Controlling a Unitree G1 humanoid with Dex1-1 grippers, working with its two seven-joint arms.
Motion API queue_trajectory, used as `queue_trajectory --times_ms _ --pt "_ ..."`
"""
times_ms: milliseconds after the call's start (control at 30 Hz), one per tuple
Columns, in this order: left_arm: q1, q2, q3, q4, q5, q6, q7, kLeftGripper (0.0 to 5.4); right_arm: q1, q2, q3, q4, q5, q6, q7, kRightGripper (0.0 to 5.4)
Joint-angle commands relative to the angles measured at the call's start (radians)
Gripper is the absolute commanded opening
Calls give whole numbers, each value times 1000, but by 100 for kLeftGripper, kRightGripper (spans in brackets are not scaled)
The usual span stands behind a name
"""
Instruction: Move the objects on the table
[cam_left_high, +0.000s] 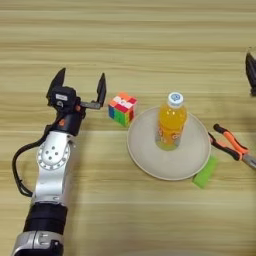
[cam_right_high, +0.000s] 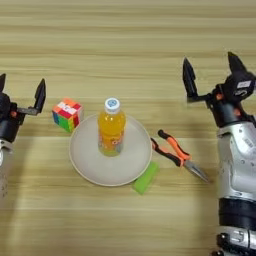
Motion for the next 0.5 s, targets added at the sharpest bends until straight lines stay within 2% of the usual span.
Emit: queue_trajectory --times_ms 33,333,500 --pt "-10 8 4 6 -3 -4 -6 540 -11 8 -1 118 -23 -71 -5 539" --pt "-12 13 7 17 -5 -7 -9 540 -38 13 -9 282 -21 -173 -8 539" --pt "-12 13 7 20 -4 -8 -8 540 -39 5 -4 288 -5 -183 12 539"
